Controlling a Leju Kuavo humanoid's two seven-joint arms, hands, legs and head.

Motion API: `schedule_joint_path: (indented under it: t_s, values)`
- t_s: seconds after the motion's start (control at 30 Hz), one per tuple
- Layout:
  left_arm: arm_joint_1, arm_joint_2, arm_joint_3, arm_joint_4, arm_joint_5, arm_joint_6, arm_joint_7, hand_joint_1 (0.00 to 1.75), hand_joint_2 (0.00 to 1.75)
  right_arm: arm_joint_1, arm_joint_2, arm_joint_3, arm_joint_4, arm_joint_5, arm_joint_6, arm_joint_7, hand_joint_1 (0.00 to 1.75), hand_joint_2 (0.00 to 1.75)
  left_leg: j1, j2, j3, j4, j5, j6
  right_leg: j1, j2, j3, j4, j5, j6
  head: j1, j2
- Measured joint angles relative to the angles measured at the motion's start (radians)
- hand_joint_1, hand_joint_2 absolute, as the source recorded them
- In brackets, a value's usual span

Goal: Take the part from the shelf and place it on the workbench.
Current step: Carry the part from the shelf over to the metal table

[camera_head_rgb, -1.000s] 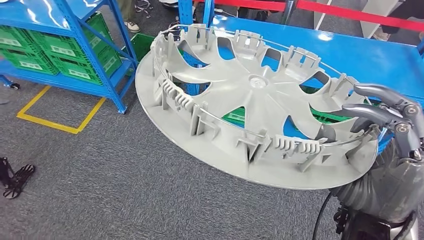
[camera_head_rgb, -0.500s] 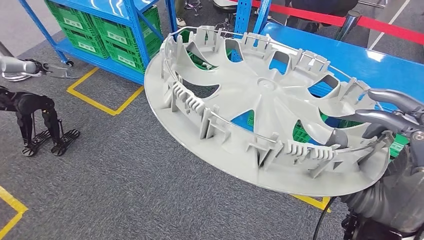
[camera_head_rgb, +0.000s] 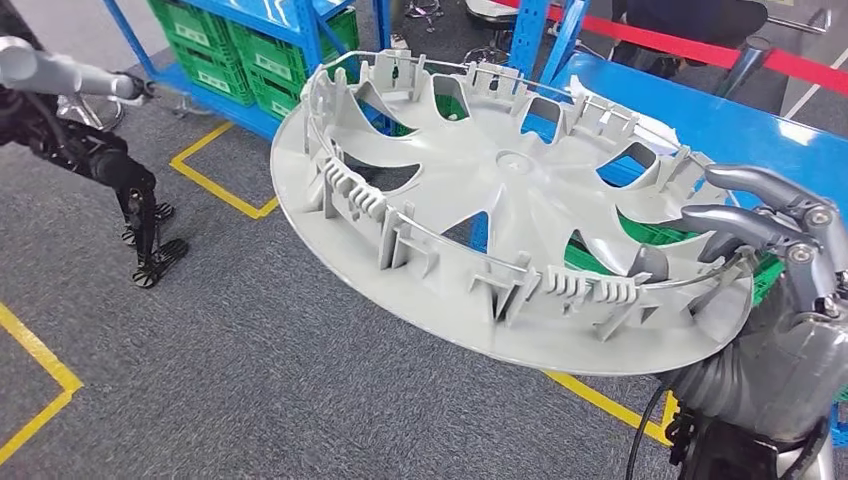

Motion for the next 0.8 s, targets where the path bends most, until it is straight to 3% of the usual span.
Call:
schedule_joint_path:
  t_s: [0.07, 0.13, 0.17, 0.23, 0.27, 0.3, 0.33, 0.37, 0.43, 0.47, 0.5, 0.57, 0.6, 0.67, 0.73, 0.8]
  values:
    - [0.0, 0.0, 0.0, 0.0, 0.0, 0.0, 0.0, 0.0, 1.75, -0.002, 0.0, 0.0, 0.0, 0.0, 0.0, 0.0, 1.75, 1.75, -0.004, -0.019, 0.0, -0.003, 0.0, 0.016, 0.0, -0.02, 0.007, -0.005, -0.004, 0.011, 0.004, 0.0]
    - [0.0, 0.0, 0.0, 0.0, 0.0, 0.0, 0.0, 0.0, 1.75, -0.004, 0.001, 0.0, 0.0, 0.0, 0.0, 0.0, 1.75, 1.75, -0.002, -0.043, 0.003, -0.009, 0.003, 0.028, -0.004, -0.005, 0.007, 0.013, -0.026, 0.02, 0.008, 0.0]
    - [0.0, 0.0, 0.0, 0.0, 0.0, 0.0, 0.0, 0.0, 1.75, -0.005, 0.0, 0.0, 0.0, 0.0, 0.0, 0.0, 1.75, 1.75, 0.0, -0.055, 0.005, -0.011, 0.005, 0.034, -0.006, 0.018, -0.007, 0.052, -0.053, 0.023, 0.012, 0.0]
    - [-0.001, -0.001, 0.0, 0.0, 0.0, 0.0, 0.0, 0.0, 1.75, -0.005, 0.0, 0.0, 0.0, 0.0, -0.001, 0.0, 1.75, 1.75, -0.002, -0.079, 0.006, -0.012, 0.006, 0.042, -0.005, 0.065, -0.068, 0.186, -0.12, 0.021, 0.026, 0.0]
    - [-0.001, -0.002, 0.0, 0.0, 0.0, 0.0, 0.0, 0.0, 1.75, -0.004, 0.0, 0.0, 0.0, 0.0, -0.001, 0.0, 1.75, 1.75, -0.004, -0.092, 0.006, -0.012, 0.006, 0.044, -0.004, 0.075, -0.1, 0.249, -0.142, 0.019, 0.032, 0.0]
    - [0.0, -0.002, 0.0, 0.0, 0.0, 0.0, 0.0, 0.0, 1.75, -0.004, 0.0, 0.0, 0.001, 0.0, -0.001, 0.0, 1.75, 1.75, -0.007, -0.105, 0.007, -0.012, 0.007, 0.045, -0.003, 0.079, -0.121, 0.284, -0.145, 0.015, 0.036, 0.0]
    - [0.001, -0.002, 0.0, 0.0, 0.0, 0.0, 0.001, 0.0, 1.75, -0.004, 0.0, 0.0, 0.002, 0.0, -0.001, 0.0, 1.75, 1.75, -0.009, -0.118, 0.008, -0.011, 0.007, 0.046, -0.002, 0.081, -0.125, 0.282, -0.126, 0.011, 0.039, 0.0]
    - [0.001, -0.002, 0.0, 0.0, 0.0, 0.0, 0.002, 0.0, 1.75, -0.004, 0.0, 0.0, 0.002, 0.0, -0.001, 0.0, 1.75, 1.75, -0.012, -0.131, 0.011, -0.011, 0.007, 0.046, -0.001, 0.086, -0.111, 0.24, -0.089, 0.005, 0.041, 0.0]
    - [0.0, -0.003, 0.0, 0.0, 0.0, 0.0, 0.003, 0.0, 1.75, -0.004, 0.0, 0.0, 0.002, 0.0, -0.002, 0.0, 1.75, 1.75, -0.015, -0.154, 0.013, -0.01, 0.007, 0.045, 0.001, 0.116, -0.062, 0.109, -0.011, -0.009, 0.042, 0.0]
    - [0.0, -0.004, 0.0, 0.0, 0.0, 0.0, 0.003, 0.0, 1.75, -0.004, 0.0, 0.0, 0.002, 0.0, -0.002, 0.0, 1.75, 1.75, -0.015, -0.163, 0.011, -0.009, 0.008, 0.043, 0.002, 0.13, -0.042, 0.055, 0.009, -0.014, 0.041, 0.0]
    - [0.0, -0.004, 0.0, 0.0, 0.0, 0.0, 0.004, 0.0, 1.75, -0.004, 0.0, 0.0, 0.002, 0.0, -0.002, 0.0, 1.75, 1.75, -0.014, -0.171, 0.007, -0.009, 0.009, 0.039, 0.003, 0.14, -0.031, 0.025, 0.016, -0.017, 0.041, 0.0]
    - [0.001, -0.005, 0.0, 0.0, 0.001, 0.0, 0.004, 0.0, 1.75, -0.004, 0.0, 0.0, 0.002, 0.001, -0.003, 0.0, 1.75, 1.75, -0.011, -0.186, 0.001, -0.01, 0.014, 0.029, 0.005, 0.132, -0.024, 0.009, 0.014, -0.021, 0.042, 0.0]
    - [0.002, -0.004, 0.0, 0.0, 0.001, 0.0, 0.004, 0.0, 1.75, -0.004, 0.0, 0.0, 0.003, 0.001, -0.003, 0.0, 1.75, 1.75, -0.012, -0.18, -0.001, -0.009, 0.013, 0.024, 0.005, 0.123, -0.023, 0.005, 0.017, -0.024, 0.042, 0.0]
    - [0.003, -0.004, 0.0, 0.0, 0.001, 0.0, 0.004, 0.0, 1.75, -0.004, 0.001, 0.0, 0.002, 0.001, -0.003, 0.0, 1.75, 1.75, -0.015, -0.133, -0.022, 0.033, -0.017, 0.013, 0.001, 0.103, -0.017, -0.007, 0.024, -0.031, 0.035, 0.0]
    - [0.001, -0.003, 0.0, 0.0, 0.001, 0.0, 0.004, 0.0, 1.75, -0.003, 0.002, 0.0, 0.002, 0.001, -0.003, 0.0, 1.75, 1.75, -0.009, -0.089, -0.079, 0.147, -0.079, 0.002, 0.0, 0.083, -0.014, -0.01, 0.025, -0.034, 0.022, 0.0]
    - [0.001, -0.003, 0.0, 0.0, 0.002, 0.0, 0.004, 0.0, 1.75, -0.003, 0.002, 0.001, 0.002, 0.001, -0.003, 0.0, 1.75, 1.75, 0.001, -0.085, -0.131, 0.252, -0.114, -0.007, -0.001, 0.061, -0.014, -0.01, 0.023, -0.034, 0.013, 0.0]
